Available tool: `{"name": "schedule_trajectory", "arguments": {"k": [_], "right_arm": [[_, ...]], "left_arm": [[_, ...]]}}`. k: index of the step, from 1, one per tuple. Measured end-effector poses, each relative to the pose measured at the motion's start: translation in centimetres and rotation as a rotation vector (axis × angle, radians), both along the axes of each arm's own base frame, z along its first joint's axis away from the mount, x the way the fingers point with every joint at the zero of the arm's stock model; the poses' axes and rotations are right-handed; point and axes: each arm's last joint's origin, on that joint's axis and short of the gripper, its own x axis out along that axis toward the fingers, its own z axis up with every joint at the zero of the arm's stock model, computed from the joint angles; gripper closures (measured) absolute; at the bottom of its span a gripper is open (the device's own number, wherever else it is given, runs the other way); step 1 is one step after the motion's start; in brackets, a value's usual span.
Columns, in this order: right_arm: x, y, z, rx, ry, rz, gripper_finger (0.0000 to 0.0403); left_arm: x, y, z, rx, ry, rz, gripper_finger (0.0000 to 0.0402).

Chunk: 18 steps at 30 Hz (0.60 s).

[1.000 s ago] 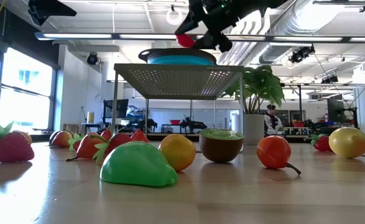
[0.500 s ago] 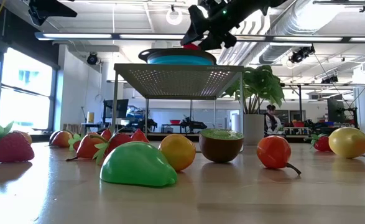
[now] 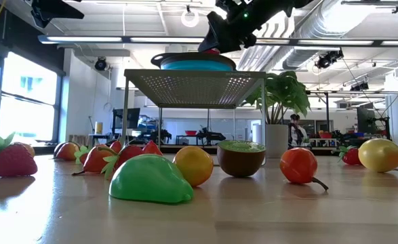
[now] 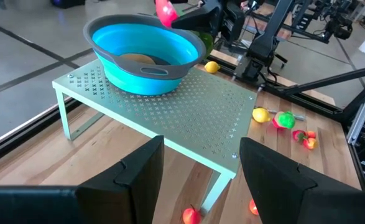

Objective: Pick & Place Fruit
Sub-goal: Put the red apple in the blue bowl on the shelf, then put the red strawberry in the blue bowl on the shelf

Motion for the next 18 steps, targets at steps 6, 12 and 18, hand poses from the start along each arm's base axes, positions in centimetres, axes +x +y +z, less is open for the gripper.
{"name": "schedule_trajectory", "arguments": {"k": [6, 12, 18], "right_arm": [[0.0, 0.0, 0.0, 0.001, -0.001, -0.003, 0.0073], [-0.2, 0.3, 0.3, -0.002, -0.008, 0.003, 0.0058], [-1.1, 2.0, 2.3, -0.018, -0.071, 0.043, 0.0106]], "left_arm": [[0.0, 0.0, 0.0, 0.0, 0.0, 0.0, 0.0197], [0.0, 0.0, 0.0, 0.0, 0.0, 0.0, 0.0197], [0.0, 0.0, 0.0, -0.001, 0.0, 0.0, 0.0197]]}}
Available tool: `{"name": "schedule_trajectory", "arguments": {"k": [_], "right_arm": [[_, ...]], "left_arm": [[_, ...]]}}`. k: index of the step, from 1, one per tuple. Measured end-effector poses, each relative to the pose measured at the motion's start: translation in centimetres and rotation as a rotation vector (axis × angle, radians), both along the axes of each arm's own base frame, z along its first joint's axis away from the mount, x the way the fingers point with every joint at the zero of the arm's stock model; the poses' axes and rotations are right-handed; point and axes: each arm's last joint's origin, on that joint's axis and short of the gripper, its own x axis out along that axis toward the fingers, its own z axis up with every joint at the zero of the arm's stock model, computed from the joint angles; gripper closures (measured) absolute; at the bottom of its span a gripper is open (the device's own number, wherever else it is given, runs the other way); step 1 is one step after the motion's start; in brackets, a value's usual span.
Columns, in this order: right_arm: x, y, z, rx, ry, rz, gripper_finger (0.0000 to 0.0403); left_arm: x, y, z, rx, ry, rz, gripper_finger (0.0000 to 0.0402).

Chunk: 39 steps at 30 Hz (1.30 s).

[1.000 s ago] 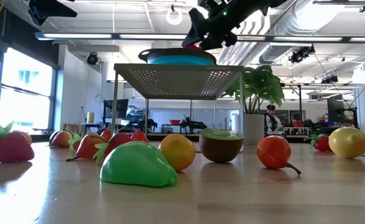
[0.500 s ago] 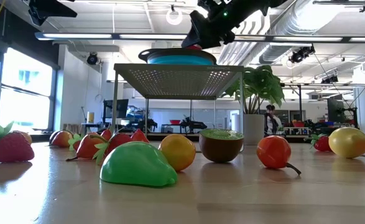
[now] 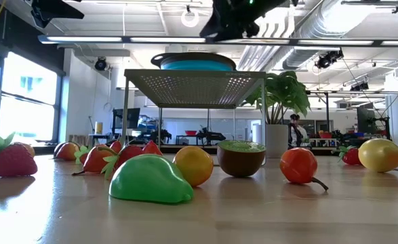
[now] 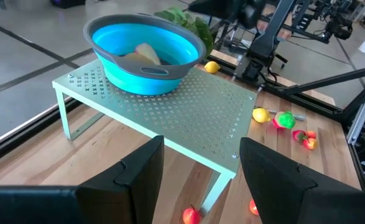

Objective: Pick & Place Fruit
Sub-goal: Put the red strawberry in the blue bowl on the shelf

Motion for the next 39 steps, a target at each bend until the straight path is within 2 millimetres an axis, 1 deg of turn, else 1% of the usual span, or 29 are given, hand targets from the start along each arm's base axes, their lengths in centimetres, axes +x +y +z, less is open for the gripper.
{"name": "schedule_trajectory", "arguments": {"k": [5, 9, 11, 16, 19, 23, 28, 30, 33, 36, 39], "right_arm": [[-1.0, 1.9, 1.8, -0.011, -0.056, 0.051, 0.0172], [-2.2, 3.5, 2.8, -0.008, -0.052, 0.096, 0.0213], [-2.8, 4.4, 3.0, 0.013, -0.034, 0.117, 0.023], [-5.1, 6.1, 2.9, 0.133, 0.058, 0.139, 0.0261], [-7.0, 6.9, 2.8, 0.221, 0.135, 0.149, 0.0273], [-9.1, 7.7, 2.5, 0.363, 0.213, 0.149, 0.0284], [-11.2, 7.9, 1.8, 0.519, 0.32, 0.111, 0.0292], [-11.6, 7.9, 1.4, 0.556, 0.37, 0.088, 0.0293], [-12.3, 7.9, 0.7, 0.566, 0.468, 0.061, 0.029], [-12.4, 7.9, 0.0, 0.544, 0.573, 0.058, 0.0289], [-12.4, 7.9, -1.1, 0.535, 0.634, 0.05, 0.0288]], "left_arm": [[0.0, 0.0, 0.0, 0.0, 0.0, 0.0, 0.0197], [0.0, 0.0, 0.0, 0.0, 0.0, 0.0, 0.0197], [0.0, 0.0, 0.0, 0.0, 0.0, 0.0, 0.0197], [0.0, 0.0, 0.0, 0.0, 0.0, 0.0, 0.0197], [0.0, 0.0, 0.0, 0.0, 0.0, 0.0, 0.0197], [0.0, 0.0, 0.0, 0.0, 0.0, 0.0, 0.0197], [0.0, 0.0, 0.0, 0.001, 0.0, 0.0, 0.0197], [0.0, 0.0, 0.0, 0.001, 0.0, 0.0, 0.0197], [0.0, 0.0, 0.0, 0.002, 0.001, 0.0, 0.0197], [0.0, 0.0, 0.0, 0.002, 0.001, 0.0, 0.0197], [0.0, 0.0, 0.0, 0.002, 0.001, 0.0, 0.0197]]}}
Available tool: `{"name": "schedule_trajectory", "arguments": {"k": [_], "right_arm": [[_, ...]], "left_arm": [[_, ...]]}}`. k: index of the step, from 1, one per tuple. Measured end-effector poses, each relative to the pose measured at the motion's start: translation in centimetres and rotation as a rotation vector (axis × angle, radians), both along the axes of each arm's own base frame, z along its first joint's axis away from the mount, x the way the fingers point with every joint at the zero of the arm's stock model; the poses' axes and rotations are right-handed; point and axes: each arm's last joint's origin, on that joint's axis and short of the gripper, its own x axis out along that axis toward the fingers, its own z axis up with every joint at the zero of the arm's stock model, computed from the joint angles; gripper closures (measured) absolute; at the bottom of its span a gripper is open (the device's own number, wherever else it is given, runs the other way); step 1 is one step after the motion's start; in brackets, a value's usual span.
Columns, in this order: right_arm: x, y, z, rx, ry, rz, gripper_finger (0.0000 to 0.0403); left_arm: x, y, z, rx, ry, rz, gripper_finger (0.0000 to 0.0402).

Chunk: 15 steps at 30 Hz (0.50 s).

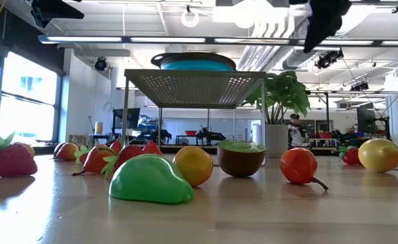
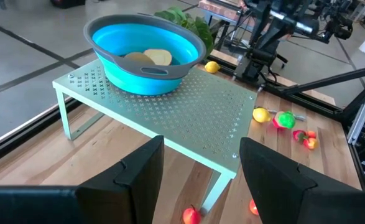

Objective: Pick & Place Fruit
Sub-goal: Put the red strawberry in the blue bowl on the shelf

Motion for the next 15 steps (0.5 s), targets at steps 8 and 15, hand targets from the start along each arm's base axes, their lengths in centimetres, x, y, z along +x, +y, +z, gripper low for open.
{"name": "schedule_trajectory", "arguments": {"k": [8, 15], "right_arm": [[-0.5, -0.6, -3.7, 0.116, 0.118, -0.056, 0.0318], [-0.7, -1.8, -7.5, 0.262, 0.135, -0.227, 0.0364]], "left_arm": [[0.0, 0.0, 0.0, 0.0, 0.0, 0.0, 0.0197], [0.0, 0.0, 0.0, 0.0, -0.001, 0.0, 0.0197]]}}
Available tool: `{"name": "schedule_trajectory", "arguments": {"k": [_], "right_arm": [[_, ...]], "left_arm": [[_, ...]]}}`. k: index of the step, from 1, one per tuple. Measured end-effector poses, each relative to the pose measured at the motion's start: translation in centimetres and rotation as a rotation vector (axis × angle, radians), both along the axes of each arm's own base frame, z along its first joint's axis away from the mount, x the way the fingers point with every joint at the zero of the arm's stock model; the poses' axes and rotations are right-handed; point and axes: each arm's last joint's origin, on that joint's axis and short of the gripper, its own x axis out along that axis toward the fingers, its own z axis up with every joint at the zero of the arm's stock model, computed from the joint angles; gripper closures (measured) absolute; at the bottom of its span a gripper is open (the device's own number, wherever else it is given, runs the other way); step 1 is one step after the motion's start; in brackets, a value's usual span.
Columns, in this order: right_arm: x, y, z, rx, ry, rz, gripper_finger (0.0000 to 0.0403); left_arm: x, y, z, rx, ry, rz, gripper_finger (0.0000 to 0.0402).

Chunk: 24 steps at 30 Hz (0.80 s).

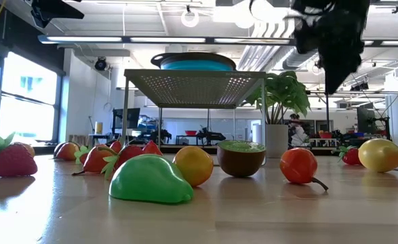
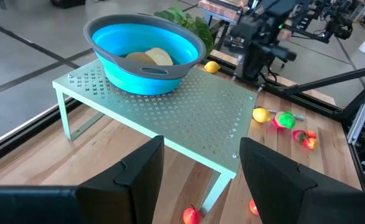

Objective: Pick & Place Fruit
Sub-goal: Put the red strawberry in the blue bowl on the shelf

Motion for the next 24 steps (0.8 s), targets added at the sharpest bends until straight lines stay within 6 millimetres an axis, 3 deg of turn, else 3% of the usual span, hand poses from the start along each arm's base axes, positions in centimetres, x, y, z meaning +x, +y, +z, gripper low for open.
{"name": "schedule_trajectory", "arguments": {"k": [5, 9, 19, 24], "right_arm": [[-0.4, -0.7, -2.2, 0.07, 0.016, -0.288, 0.037], [-0.8, -0.7, -3.1, 0.079, 0.052, -0.337, 0.0351], [-0.9, -1.0, -3.6, -0.003, 0.043, -0.539, 0.019], [-0.6, -1.0, -4.0, 0.004, 0.061, -0.552, 0.0142]], "left_arm": [[0.0, 0.0, 0.0, 0.0, 0.0, 0.0, 0.0197], [0.0, 0.0, 0.0, 0.0, 0.0, 0.0, 0.0197], [0.0, 0.0, 0.0, 0.0, 0.0, 0.0, 0.0197], [0.0, 0.0, 0.0, 0.0, 0.0, 0.0, 0.0197]]}}
